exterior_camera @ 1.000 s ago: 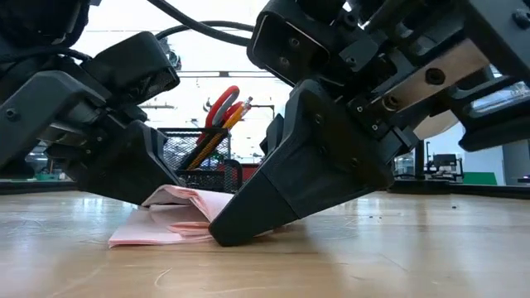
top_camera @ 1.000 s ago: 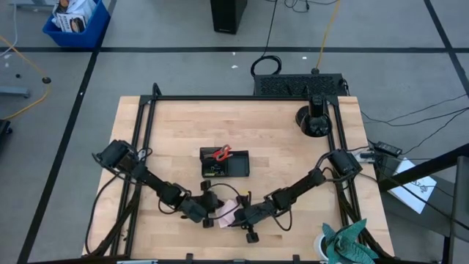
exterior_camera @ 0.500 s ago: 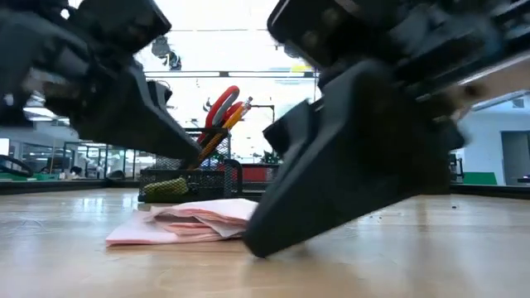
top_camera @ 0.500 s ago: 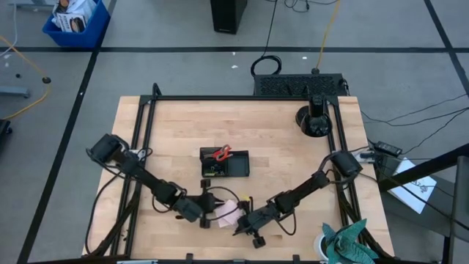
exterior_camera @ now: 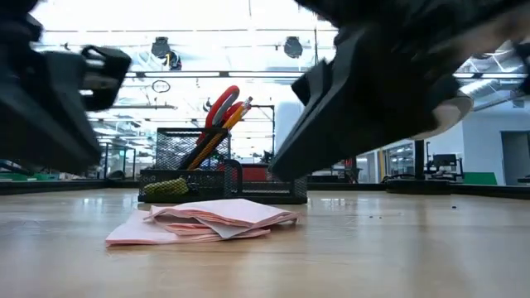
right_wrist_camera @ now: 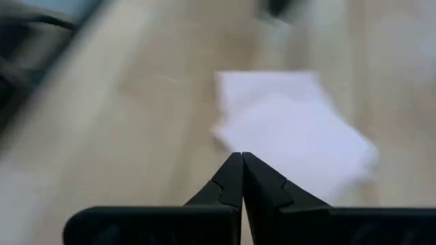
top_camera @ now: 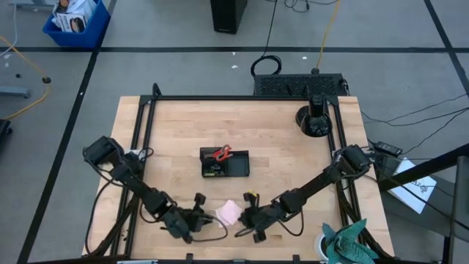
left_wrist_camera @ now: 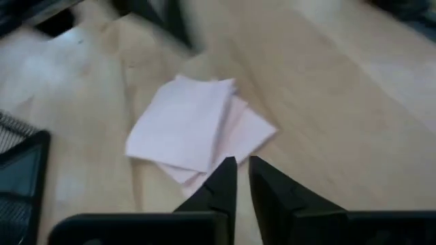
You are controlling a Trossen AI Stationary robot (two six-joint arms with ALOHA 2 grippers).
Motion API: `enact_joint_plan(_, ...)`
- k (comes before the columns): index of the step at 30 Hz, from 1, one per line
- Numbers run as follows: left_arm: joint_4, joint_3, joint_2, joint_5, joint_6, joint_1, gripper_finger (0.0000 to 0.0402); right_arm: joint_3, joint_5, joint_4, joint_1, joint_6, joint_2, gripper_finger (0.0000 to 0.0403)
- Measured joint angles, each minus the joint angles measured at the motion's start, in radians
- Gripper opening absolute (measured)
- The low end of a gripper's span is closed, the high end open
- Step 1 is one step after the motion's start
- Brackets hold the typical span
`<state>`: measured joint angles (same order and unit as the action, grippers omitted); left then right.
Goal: Pick and place office supplies into organizer
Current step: Put the pink sticky notes into the black desk organizer
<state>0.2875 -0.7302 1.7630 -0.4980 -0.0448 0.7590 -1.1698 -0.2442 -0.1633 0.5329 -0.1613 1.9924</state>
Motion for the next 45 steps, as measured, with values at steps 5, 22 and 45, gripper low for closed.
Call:
enact_joint_plan(5,-0.016,0.000,0.000,0.026,0.025,0.030,0.0106,0.000,-0.067,0.065,-0.030,-0.037,-0.011,0.0018)
enact_joint_plan(22,-0.038,-0.069,0.113,-0.066,0.427,0.026,0.0270,-0.001,-0.070,0.232,-0.107,-0.218,-0.011,0.0072)
enact_joint_plan(45,-0.156,-0.150,0.174,0.010,0.472,-0.062,0.0271,-0.001,0.013,0.122,-0.095,-0.165,-0.011,0.0059)
